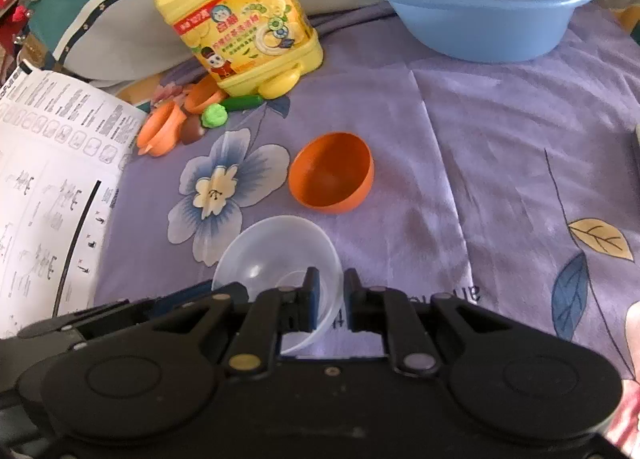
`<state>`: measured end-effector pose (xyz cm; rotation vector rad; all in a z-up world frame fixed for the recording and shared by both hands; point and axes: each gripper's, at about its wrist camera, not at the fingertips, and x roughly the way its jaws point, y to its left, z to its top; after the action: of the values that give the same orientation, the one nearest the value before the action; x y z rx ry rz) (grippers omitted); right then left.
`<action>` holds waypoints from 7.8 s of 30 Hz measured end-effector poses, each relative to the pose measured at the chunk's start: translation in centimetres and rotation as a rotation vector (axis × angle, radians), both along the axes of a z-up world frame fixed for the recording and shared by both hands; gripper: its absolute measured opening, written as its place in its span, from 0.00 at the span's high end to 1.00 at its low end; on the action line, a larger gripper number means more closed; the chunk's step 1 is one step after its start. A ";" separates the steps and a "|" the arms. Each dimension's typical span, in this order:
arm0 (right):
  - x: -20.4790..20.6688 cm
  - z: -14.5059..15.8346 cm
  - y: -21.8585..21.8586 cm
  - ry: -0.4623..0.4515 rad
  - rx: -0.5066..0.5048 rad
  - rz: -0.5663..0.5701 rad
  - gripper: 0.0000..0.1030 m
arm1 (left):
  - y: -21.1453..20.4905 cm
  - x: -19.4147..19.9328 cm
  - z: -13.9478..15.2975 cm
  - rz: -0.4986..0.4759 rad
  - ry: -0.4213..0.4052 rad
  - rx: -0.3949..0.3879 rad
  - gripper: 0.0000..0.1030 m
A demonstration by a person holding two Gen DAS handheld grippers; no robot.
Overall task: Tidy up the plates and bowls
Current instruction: 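Move both grippers to the clear plastic bowl and close on its rim, then carry the clear bowl with both grippers and lower it into the blue bowl, then open both grippers to release the clear bowl and withdraw, then move both grippers toward the small orange bowl, then close both grippers on the orange bowl rim, then carry the orange bowl with both grippers and lower it into the clear bowl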
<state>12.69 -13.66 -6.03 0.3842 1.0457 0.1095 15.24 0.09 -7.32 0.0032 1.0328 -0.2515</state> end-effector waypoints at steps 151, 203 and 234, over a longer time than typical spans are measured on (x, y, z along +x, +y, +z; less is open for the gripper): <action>6.2 -0.2 -3.0 -0.060 0.027 -0.102 0.67 | -2.9 7.5 -0.9 0.046 -0.022 0.043 0.33; -5.9 3.9 -0.3 -0.083 0.084 -0.078 0.92 | -1.3 -5.8 6.3 -0.051 -0.072 -0.035 0.89; -14.5 3.0 1.0 -0.030 0.051 -0.026 0.92 | -0.3 -14.4 4.8 -0.068 -0.027 -0.012 0.89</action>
<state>-1.84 -12.68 -3.05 0.4416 1.0090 0.1183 0.88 -0.17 -2.51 0.0314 1.0058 -0.3188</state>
